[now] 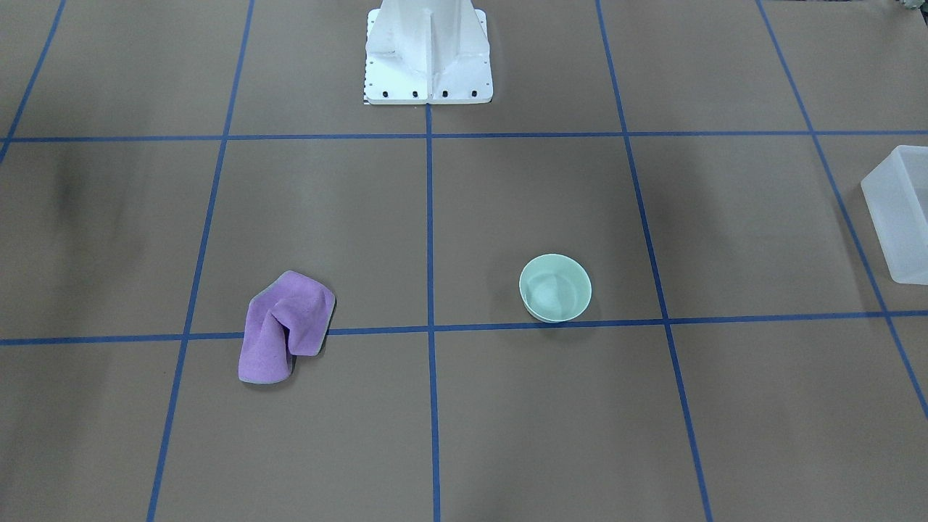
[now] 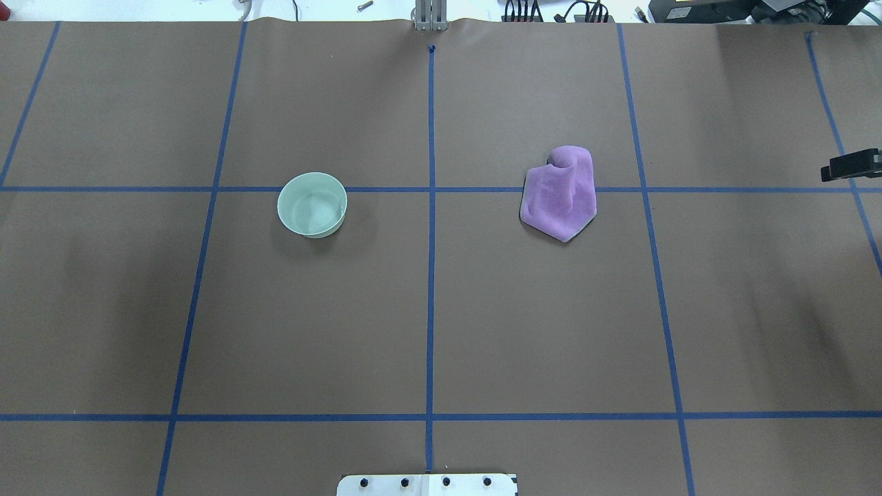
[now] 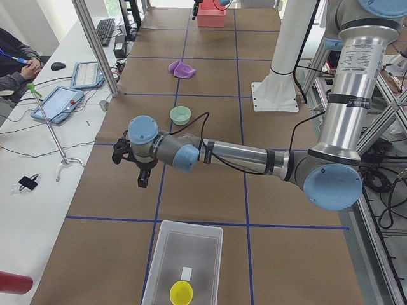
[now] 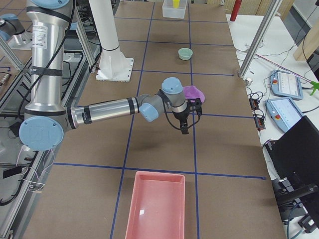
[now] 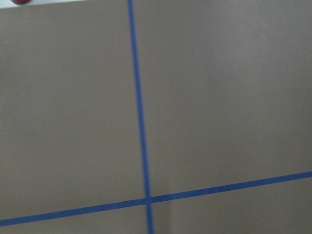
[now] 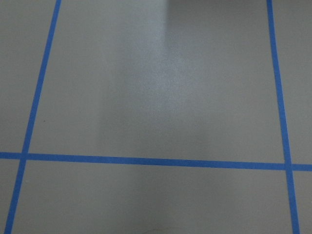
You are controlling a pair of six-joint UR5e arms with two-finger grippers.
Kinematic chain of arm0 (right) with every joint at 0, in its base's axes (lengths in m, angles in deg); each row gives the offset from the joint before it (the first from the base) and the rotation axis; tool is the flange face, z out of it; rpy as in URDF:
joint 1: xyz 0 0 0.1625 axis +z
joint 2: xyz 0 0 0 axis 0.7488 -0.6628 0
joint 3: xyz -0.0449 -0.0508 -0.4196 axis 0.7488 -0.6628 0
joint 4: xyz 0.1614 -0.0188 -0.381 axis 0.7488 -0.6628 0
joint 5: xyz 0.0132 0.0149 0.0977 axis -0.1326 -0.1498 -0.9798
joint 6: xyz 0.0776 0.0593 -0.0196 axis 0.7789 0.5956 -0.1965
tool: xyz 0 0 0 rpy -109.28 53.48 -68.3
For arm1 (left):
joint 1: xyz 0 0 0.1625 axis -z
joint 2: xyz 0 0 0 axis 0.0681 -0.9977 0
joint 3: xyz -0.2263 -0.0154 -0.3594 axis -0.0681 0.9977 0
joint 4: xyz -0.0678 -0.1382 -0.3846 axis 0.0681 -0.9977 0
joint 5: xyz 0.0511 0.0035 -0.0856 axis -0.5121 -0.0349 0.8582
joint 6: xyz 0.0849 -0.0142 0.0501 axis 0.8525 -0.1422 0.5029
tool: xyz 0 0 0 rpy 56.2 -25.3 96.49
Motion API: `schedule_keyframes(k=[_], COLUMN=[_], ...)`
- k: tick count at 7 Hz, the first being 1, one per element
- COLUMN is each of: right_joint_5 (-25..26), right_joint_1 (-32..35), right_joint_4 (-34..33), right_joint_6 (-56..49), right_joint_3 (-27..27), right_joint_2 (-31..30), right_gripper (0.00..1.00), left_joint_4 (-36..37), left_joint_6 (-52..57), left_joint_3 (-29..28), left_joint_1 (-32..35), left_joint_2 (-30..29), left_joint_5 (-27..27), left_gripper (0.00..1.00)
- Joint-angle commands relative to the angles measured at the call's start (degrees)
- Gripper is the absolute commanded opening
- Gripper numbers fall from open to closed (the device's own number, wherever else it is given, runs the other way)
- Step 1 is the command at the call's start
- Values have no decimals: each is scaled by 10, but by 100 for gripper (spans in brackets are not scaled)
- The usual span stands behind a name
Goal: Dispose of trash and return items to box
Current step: 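Drop the yellow cup into the clear bin and open the left gripper, then reach the left gripper to the pale green bowl and grasp its rim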
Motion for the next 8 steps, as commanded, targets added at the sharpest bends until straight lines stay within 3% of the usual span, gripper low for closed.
schedule_keyframes(k=[1,3,5,7,8], right_joint_5=[0,0,0,-1,0], right_joint_1=[0,0,0,0,0], right_joint_4=[1,0,0,-1,-1], right_joint_6=[1,1,1,1,1], right_joint_3=[-1,-1,-1,-2,-2], right_joint_2=[0,-1,-1,0,-1], right_gripper=[100,100,100,100,100], left_joint_4=[-1,-1,-19,-66,-67], left_joint_6=[-257,-399,-401,-404,-405], left_joint_3=[90,62,7,-24,-42], left_joint_1=[-177,-332,-368,-373,-373], left_joint_2=[-36,-117,-148,-152,-168], left_joint_5=[-106,-228,-263,-267,-267], left_gripper=[98,98,98,84,67])
